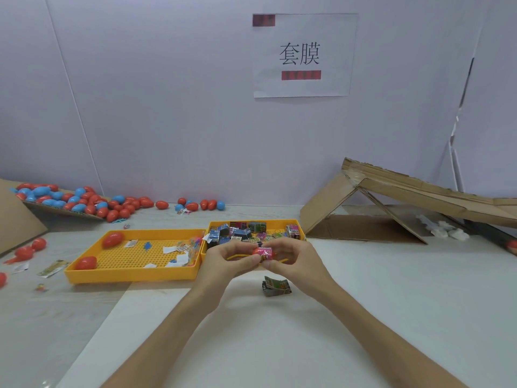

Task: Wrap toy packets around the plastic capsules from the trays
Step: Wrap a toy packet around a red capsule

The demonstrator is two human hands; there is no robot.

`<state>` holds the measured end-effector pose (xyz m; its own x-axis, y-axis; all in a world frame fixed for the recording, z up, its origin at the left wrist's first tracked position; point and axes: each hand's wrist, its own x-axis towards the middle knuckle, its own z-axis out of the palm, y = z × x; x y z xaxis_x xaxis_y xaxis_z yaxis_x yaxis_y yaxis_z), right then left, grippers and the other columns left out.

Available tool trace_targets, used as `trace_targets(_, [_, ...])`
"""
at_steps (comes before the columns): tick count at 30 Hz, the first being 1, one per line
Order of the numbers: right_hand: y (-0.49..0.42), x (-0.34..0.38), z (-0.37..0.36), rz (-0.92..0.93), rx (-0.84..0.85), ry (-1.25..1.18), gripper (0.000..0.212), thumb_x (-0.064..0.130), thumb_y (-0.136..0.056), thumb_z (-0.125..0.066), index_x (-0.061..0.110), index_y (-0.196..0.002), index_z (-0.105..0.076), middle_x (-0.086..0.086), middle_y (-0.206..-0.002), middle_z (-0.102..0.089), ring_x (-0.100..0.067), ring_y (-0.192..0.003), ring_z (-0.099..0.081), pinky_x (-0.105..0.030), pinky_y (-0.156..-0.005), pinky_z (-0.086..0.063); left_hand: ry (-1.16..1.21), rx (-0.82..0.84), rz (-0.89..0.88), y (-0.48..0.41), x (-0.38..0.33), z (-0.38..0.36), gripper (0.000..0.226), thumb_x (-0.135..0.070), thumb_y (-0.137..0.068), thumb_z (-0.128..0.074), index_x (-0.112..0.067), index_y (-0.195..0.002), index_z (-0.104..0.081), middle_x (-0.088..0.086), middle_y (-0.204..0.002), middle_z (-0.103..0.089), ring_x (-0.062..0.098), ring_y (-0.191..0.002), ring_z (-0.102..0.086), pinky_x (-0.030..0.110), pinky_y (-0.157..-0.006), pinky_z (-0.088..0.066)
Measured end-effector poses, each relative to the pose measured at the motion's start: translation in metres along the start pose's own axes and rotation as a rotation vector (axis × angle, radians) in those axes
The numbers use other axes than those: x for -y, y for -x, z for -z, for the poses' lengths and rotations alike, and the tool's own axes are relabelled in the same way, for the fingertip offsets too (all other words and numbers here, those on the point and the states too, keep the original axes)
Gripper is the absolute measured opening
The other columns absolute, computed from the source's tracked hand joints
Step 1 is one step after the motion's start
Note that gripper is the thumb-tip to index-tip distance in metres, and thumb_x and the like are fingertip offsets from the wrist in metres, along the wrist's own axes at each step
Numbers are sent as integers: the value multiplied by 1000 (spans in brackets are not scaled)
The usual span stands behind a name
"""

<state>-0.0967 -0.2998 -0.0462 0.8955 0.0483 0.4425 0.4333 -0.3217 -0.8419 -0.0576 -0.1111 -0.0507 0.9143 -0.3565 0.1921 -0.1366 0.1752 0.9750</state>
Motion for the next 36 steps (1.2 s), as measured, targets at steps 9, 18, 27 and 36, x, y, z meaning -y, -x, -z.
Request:
trace_targets(9, [0, 2, -4, 24, -67, 84, 22, 21, -82, -82, 28, -101, -72, 9, -98, -70, -10, -84, -69, -24, -69, -55, 354, 182, 245, 2, -5, -3, 42, -4, -91, -67, -7, -132, -59, 22, -126, -68, 35, -118, -66, 32, -89, -58])
trace_targets(18, [2, -1, -7, 116, -34, 163, 36, 12, -80, -81, 35, -105, -71, 10, -100, -63, -12, -87, -62, -19, -64, -49, 298, 191, 277, 5, -11, -7, 44, -23, -91, -72, -9, -131, -63, 22, -132, -64, 36, -126, -60, 36, -101, -54])
trace_targets(27, [0, 11, -4, -190, 21, -209, 16, 30, -95, -66, 22, -107, -75, 3, -102, -72, -10, -88, -69, -25, -66, -52, 436, 234, 245, 3, -11, -4, 54, -10, -90, -72, -3, -139, -51, 24, -131, -64, 34, -124, -62, 33, -96, -56])
trace_targets(36, [-3, 13, 3, -359, 51, -463, 27, 33, -83, -74, 12, -100, -75, -10, -96, -75, -22, -89, -72, -24, -71, -53, 441, 251, 214, 5, -16, -7, 61, 0, -82, -73, -4, -139, -51, 25, -130, -64, 36, -122, -63, 33, -92, -57])
